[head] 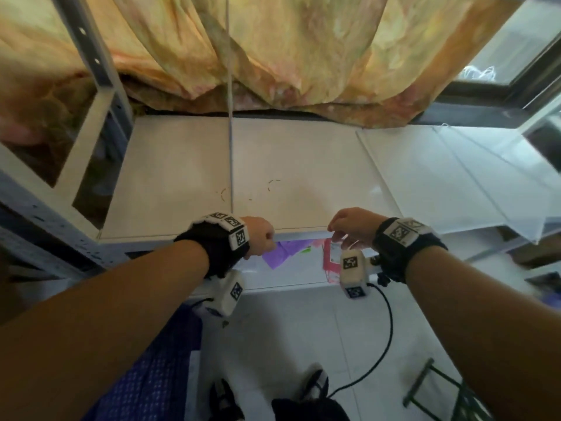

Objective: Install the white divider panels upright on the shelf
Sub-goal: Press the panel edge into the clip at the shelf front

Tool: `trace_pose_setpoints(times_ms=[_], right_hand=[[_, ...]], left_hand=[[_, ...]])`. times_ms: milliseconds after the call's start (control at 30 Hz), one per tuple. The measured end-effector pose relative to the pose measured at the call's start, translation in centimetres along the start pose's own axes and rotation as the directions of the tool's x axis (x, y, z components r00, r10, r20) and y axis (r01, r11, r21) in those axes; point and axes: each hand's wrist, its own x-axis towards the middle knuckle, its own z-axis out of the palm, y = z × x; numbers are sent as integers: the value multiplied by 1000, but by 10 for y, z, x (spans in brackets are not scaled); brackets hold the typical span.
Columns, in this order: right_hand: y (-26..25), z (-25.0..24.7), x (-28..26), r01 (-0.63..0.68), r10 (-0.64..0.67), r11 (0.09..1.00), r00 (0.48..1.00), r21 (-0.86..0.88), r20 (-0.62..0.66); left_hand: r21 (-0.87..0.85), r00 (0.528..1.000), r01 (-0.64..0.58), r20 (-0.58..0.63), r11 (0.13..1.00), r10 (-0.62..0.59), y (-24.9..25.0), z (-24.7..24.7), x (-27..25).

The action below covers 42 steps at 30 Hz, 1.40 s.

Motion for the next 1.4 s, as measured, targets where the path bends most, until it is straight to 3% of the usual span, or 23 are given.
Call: trace_pose_setpoints(times_ms=[233, 467, 733, 833, 933, 1033, 1100, 1167, 1267, 1400], right_hand=[[54, -57, 9, -3, 21, 986, 994, 165, -105], [118, -133, 28, -24, 53, 940, 996, 339, -74], [198, -182, 49, -294, 314, 882, 949, 368, 5], [214, -187, 53, -322, 326, 826, 942, 462, 74], [230, -189, 68, -269, 259, 742, 960, 614, 107], [235, -187, 62, -229, 206, 552, 969, 801, 135], [240, -184, 65, -213, 122, 376, 976, 902, 180], [235, -186, 64, -193, 42, 297, 981, 935, 189], [211, -196, 62, -131, -5, 323, 990, 937, 140], [169, -202, 50, 123, -102, 438, 991, 891, -87]], left_hand=[[48, 991, -56, -119, 997, 61, 74, -17, 36], [-37, 973, -7, -231, 999, -1, 154, -37, 99], [-75, 961, 22, -272, 997, -42, 234, -28, 156], [-70, 966, 45, -251, 997, -61, 246, -14, 167], [-55, 970, 102, -214, 993, -112, 245, -4, 175], [-38, 972, 154, -174, 987, -158, 239, 1, 180], [-41, 973, 175, -148, 984, -180, 236, 3, 181], [-32, 971, 182, -154, 983, -185, 235, 4, 180], [-29, 965, 180, -189, 983, -183, 228, 5, 180], [-18, 960, 166, -225, 986, -166, 216, 3, 177]])
